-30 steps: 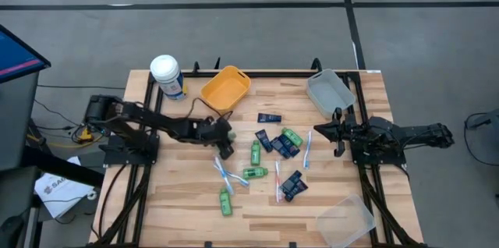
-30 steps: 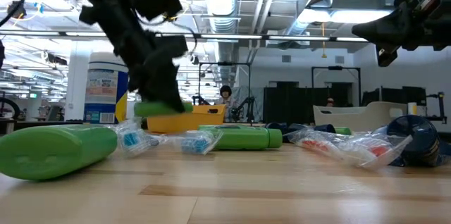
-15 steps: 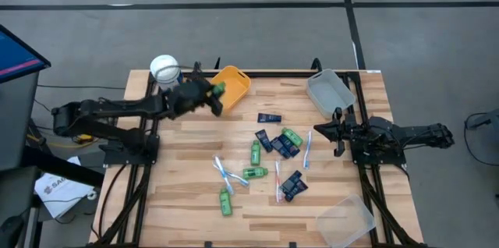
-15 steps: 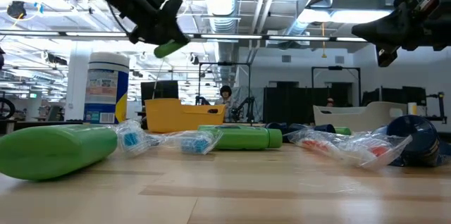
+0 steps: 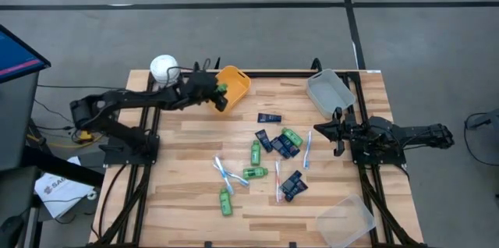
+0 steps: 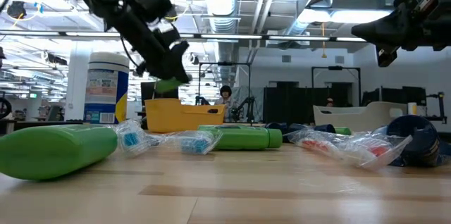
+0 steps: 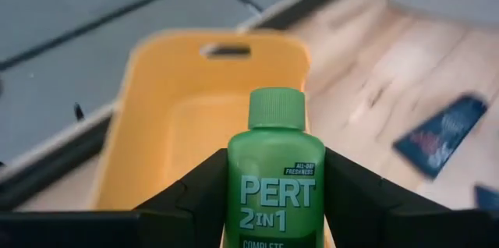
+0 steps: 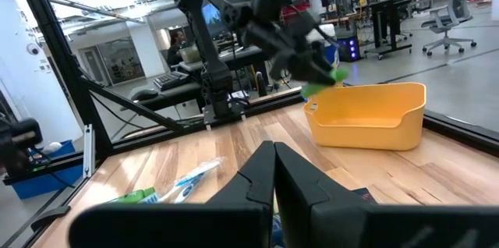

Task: Pick & Place Travel size toiletries
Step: Put the green shampoo into the yellow bin

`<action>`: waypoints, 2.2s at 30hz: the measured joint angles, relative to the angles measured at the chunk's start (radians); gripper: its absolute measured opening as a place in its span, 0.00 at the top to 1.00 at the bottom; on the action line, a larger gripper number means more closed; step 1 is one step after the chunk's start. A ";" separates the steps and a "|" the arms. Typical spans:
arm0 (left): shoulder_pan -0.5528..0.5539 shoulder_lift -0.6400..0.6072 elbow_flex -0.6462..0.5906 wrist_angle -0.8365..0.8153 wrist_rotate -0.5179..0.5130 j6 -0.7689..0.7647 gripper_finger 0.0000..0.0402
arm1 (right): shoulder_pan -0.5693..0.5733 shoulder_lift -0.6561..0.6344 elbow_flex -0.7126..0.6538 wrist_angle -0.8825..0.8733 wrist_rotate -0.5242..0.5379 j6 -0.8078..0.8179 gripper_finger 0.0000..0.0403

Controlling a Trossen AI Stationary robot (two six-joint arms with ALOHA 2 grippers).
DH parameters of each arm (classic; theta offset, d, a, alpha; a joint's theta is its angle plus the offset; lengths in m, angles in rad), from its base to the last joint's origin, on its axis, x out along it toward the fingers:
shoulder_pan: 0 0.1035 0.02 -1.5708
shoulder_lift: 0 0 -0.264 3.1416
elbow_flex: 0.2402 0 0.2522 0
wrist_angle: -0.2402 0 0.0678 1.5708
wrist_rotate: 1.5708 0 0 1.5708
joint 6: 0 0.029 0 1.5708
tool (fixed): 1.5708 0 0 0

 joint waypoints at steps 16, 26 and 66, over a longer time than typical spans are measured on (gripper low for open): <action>0.002 0.107 0.000 0.051 0.000 0.064 0.56 | 0.000 0.000 0.000 0.000 0.000 0.008 1.00; 0.000 0.092 0.002 0.066 0.027 0.062 0.36 | 0.000 0.000 0.000 0.000 0.000 0.008 1.00; -0.861 0.094 0.110 -0.008 0.516 0.537 0.34 | 0.001 0.000 0.000 0.000 0.000 0.009 1.00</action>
